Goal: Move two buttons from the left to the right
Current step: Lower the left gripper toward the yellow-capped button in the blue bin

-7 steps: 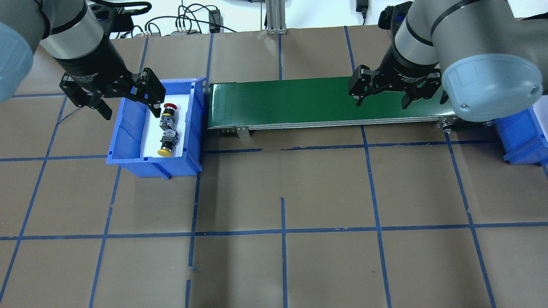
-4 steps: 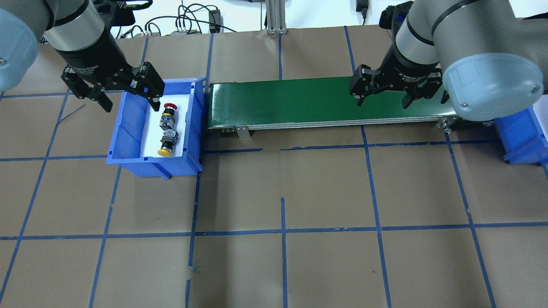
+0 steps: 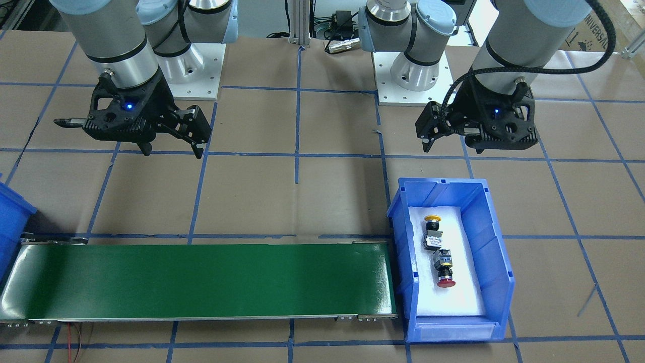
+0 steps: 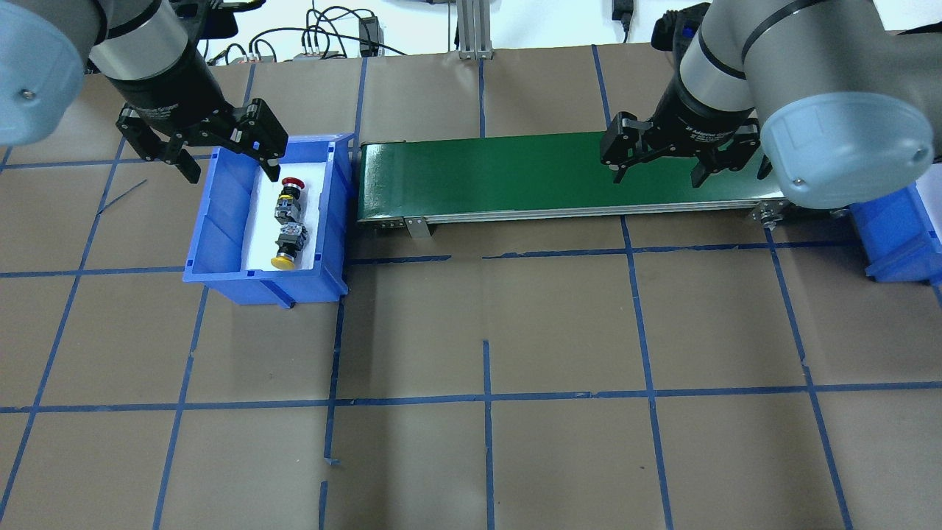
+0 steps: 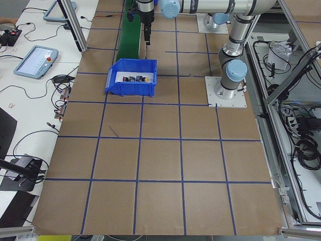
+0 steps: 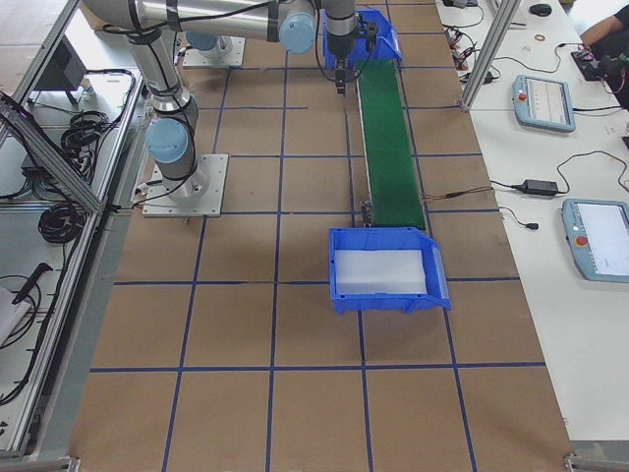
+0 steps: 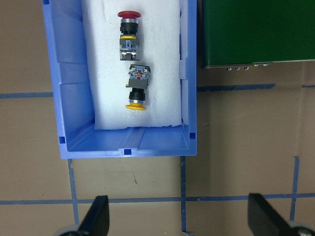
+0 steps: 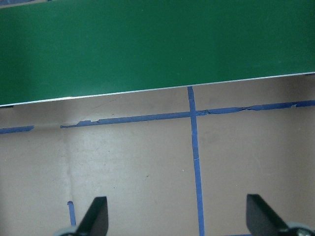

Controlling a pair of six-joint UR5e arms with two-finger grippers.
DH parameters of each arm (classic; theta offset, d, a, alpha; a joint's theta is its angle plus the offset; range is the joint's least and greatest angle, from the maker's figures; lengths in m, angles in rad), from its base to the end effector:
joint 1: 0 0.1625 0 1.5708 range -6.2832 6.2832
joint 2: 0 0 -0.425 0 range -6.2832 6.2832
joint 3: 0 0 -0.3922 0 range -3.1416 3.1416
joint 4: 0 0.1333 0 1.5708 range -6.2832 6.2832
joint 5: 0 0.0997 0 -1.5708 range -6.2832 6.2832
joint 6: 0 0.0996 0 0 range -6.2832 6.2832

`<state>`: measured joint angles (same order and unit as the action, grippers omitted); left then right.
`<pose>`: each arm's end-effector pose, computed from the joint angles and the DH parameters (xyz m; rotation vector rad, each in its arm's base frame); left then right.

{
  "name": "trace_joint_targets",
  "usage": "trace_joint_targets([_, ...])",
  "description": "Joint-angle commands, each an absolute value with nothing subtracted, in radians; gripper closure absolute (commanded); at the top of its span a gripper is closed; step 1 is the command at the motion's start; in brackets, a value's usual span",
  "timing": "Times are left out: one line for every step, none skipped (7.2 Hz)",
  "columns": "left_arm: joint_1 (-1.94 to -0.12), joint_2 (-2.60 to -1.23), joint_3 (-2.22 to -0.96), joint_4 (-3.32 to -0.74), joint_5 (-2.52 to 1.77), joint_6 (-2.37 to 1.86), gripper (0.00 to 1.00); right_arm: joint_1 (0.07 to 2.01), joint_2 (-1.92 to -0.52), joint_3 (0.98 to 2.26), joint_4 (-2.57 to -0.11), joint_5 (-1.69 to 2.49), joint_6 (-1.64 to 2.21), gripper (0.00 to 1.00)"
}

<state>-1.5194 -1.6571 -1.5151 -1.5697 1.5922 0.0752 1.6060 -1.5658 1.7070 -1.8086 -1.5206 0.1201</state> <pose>-0.1040 -0.5314 0.4714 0.0376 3.1215 0.0481 0.1558 -0.4941 0.4429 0.1270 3.0782 -0.1425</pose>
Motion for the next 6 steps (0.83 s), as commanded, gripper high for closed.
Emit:
trace_joint_targets([-1.430, -1.742, -1.513, -1.497, 1.592, 0.170, 0.00, 1.606, -1.566, 1.706, -1.809, -1.520, 0.120, 0.00])
trace_joint_targets([-1.414, -1.788, -1.517, -1.453, 1.592, 0.225, 0.00, 1.606, -1.566, 1.706, -1.809, -1.520, 0.121, 0.00])
trace_joint_targets([-1.414, -1.858, -1.531, -1.368, 1.592, 0.227, 0.00, 1.606, -1.566, 1.706, -1.809, -1.520, 0.121, 0.00])
trace_joint_targets([-1.414, -1.924, -1.534, -1.291, 1.591, 0.229, 0.00, 1.606, -1.565, 1.707, -1.809, -1.520, 0.120, 0.00])
trace_joint_targets([-1.414, -1.962, -1.549, -1.260, 1.583, 0.224, 0.00, 1.606, -1.565, 1.706, -1.810, -1.520, 0.120, 0.00])
trace_joint_targets([-1.414, -1.965, -1.580, -1.243, 1.568, 0.221, 0.01, 1.606, -1.566, 1.706, -1.809, -1.522, 0.120, 0.00])
